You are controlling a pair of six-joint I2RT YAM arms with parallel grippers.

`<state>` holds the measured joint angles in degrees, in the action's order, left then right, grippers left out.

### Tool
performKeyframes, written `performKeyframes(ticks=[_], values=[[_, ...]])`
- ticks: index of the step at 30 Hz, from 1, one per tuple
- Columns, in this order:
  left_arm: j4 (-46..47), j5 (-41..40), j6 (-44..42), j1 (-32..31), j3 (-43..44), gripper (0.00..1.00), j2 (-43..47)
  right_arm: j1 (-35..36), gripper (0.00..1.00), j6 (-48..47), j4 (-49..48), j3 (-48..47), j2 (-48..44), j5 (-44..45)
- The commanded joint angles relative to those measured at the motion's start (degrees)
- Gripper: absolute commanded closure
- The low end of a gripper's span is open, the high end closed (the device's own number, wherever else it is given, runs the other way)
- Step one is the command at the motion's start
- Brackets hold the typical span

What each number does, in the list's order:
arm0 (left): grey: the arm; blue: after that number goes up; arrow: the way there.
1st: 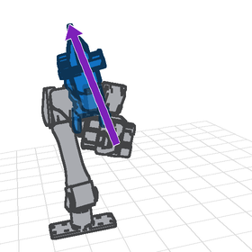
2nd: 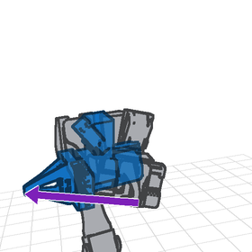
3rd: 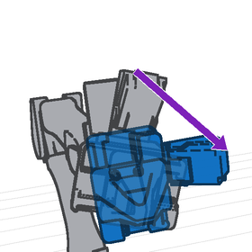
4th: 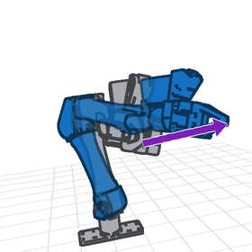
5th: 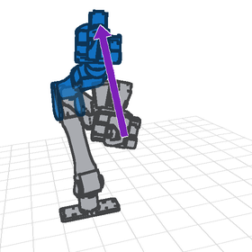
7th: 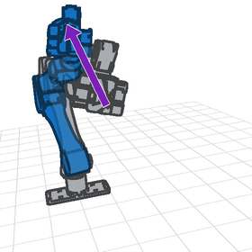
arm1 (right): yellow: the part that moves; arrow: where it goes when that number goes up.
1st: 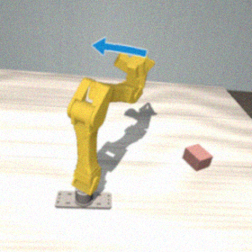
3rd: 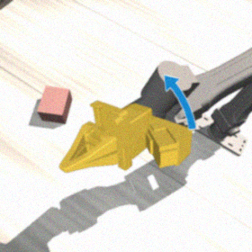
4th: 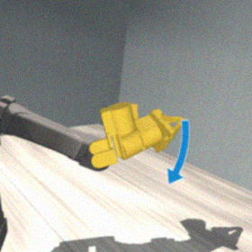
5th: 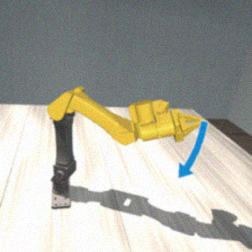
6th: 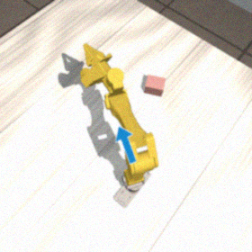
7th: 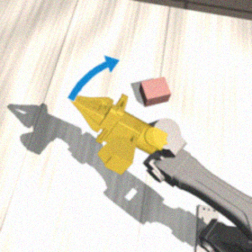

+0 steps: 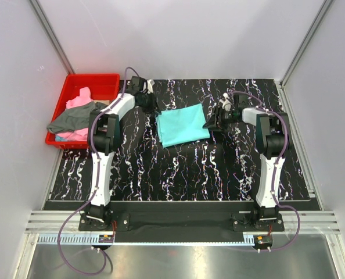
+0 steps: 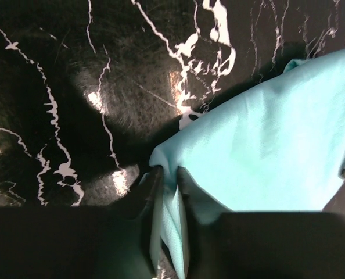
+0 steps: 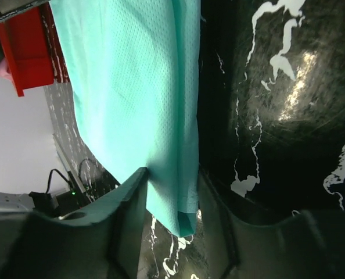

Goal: Fold and stack the t-shirts
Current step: Fold the tshirt

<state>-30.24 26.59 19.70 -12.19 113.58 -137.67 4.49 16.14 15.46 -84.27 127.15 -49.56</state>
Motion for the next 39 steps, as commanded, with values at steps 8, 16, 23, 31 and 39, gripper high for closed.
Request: performKeyframes(ticks=[8,16,23,31,39], values=[[3.7,-6.3,9.6,0.1,-4.4,1.0,9.9,0.1,0.71,7.8,-10.9,5.2,0.6,-0.7],[1.2,-14.7,14.9,1.5,-7.1,1.0,9.6,0.5,0.98,14.0,-14.9,7.5,-1.0,-0.3],[1.9,-13.2,15.5,1.5,-9.1,1.0,9.7,4.6,1.0,22.5,-21.2,18.0,-10.5,8.5],[1.1,-11.8,13.8,1.6,-8.9,1.0,8.6,5.6,0.91,25.6,-25.6,21.9,-10.8,10.9],[-0.3,-11.5,13.2,1.6,-7.8,0.99,7.0,5.5,0.57,22.5,-24.2,23.3,-12.1,9.7]])
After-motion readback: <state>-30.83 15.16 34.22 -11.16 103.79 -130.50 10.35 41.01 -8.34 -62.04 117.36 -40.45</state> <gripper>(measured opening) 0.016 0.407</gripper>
